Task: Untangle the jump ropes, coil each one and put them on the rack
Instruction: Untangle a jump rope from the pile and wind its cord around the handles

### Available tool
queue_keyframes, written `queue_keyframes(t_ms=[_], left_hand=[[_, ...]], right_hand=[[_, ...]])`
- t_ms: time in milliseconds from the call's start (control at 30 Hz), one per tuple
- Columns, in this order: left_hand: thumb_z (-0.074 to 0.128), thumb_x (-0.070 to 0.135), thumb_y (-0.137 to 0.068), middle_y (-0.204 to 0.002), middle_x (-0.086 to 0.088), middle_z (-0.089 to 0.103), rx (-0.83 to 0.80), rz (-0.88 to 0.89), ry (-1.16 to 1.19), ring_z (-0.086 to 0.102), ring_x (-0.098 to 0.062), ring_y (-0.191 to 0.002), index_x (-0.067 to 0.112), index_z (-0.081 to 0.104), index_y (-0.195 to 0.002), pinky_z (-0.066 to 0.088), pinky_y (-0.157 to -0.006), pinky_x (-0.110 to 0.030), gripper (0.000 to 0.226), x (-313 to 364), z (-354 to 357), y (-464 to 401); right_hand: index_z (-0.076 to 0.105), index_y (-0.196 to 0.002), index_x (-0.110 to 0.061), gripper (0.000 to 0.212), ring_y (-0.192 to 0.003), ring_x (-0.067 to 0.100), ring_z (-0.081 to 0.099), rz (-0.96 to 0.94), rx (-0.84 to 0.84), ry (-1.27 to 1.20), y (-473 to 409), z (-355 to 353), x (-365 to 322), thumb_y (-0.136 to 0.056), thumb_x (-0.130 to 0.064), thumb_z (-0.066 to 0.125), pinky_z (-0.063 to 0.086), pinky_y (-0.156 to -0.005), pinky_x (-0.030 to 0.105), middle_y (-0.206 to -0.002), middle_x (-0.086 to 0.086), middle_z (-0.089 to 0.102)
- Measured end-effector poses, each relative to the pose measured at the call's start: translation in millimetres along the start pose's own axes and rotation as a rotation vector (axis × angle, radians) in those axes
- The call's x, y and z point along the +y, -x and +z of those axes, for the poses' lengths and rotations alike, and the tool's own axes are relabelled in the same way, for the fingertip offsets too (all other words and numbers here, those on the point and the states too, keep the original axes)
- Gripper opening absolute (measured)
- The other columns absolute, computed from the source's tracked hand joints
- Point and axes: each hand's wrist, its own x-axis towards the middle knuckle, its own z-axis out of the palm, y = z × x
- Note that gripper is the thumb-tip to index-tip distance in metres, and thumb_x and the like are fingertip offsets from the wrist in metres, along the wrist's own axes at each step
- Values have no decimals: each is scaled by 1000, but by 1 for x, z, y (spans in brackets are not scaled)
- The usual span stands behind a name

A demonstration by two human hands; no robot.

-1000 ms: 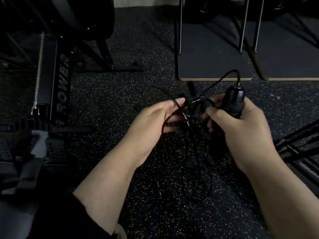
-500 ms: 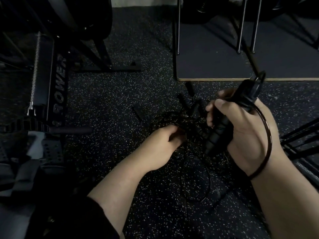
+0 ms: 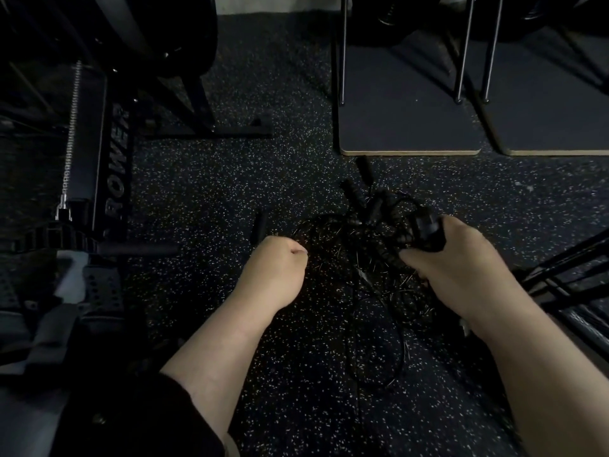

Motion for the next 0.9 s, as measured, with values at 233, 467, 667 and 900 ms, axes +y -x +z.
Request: queue_keyframes(t_ms=[233,467,667,900], left_hand=[[42,12,-103,-70,7,66,-99,70,247,43,-19,-59,30,65,-111,36,-54,-35,31,16,-3,9],[46,5,-106,-90,4,73,-265,221,606,67,-14,-91,19,58,-109,54,-89,-44,19,39,-1,24],[53,8,-105,-102,0,79,-244,335,552,68,-4,-106,17,54,-115,44,-93,-18,14,41,-8,25],[49,7,-106,-110,-6,77,-196,377,669,70,-21,-113,20,51,-117,50,-105,-44,17,44,-12,21]], right_hand=[[64,-103,-15,15,-62,22,71,72,-172,-451,5,8,-7,-94,-22,73,56,-57,31,-80,8,76],[71,-105,-25,20,-90,18,75,-110,-359,-406,12,30,-14,-88,-23,80,58,-85,36,-94,-1,79],[69,-104,-24,21,-82,19,74,-95,-230,-518,10,34,-12,-88,-18,80,60,-81,41,-94,8,76],[71,-105,-27,25,-91,23,75,-144,-211,-546,11,37,-15,-86,-14,81,61,-89,42,-95,4,78]])
